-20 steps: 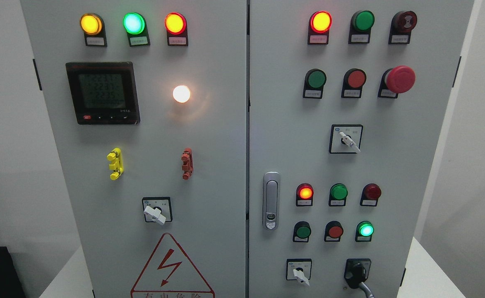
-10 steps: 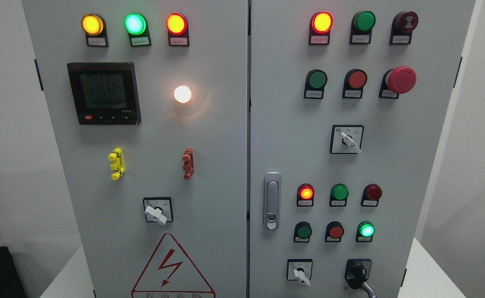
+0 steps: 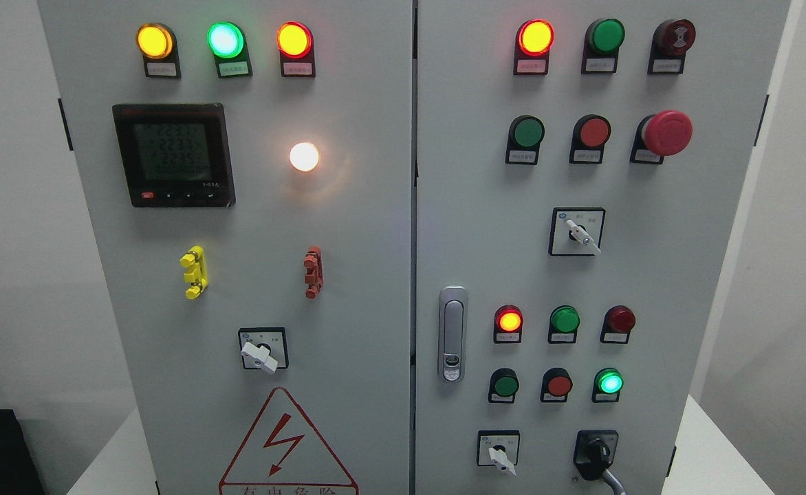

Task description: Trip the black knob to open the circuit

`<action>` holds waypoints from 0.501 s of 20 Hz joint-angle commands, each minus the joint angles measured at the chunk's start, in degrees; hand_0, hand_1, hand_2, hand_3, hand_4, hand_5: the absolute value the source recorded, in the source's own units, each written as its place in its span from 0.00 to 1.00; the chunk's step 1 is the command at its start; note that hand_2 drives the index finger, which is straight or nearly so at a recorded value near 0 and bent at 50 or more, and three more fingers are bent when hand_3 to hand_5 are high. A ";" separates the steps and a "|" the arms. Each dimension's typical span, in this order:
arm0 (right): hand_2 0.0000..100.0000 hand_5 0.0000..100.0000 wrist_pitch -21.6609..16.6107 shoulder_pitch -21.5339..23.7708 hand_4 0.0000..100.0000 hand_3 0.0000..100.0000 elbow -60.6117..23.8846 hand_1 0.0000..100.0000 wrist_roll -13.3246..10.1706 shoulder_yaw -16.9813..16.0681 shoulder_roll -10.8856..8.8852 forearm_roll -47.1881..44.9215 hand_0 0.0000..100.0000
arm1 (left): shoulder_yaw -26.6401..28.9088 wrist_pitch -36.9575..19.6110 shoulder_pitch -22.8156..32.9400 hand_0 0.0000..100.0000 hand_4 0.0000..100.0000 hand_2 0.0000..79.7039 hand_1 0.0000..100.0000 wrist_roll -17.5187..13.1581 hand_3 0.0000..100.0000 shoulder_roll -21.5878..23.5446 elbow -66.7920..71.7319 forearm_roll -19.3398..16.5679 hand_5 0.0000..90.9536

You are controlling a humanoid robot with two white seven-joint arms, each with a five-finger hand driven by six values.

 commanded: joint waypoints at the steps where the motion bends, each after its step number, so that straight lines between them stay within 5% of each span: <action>1: 0.00 1.00 -0.05 0.03 1.00 1.00 0.07 0.00 -0.11 0.41 0.08 -0.06 0.00 | 0.00 -0.05 0.00 0.12 0.00 0.00 0.39 -0.02 0.00 0.00 0.00 -1.32 0.00; 10: 0.00 1.00 -0.05 0.03 1.00 1.00 -0.02 0.00 -0.11 -0.38 -0.27 -0.06 0.00 | 0.00 -0.05 0.00 0.12 0.00 0.00 0.39 -0.02 0.00 0.00 0.00 -1.32 0.00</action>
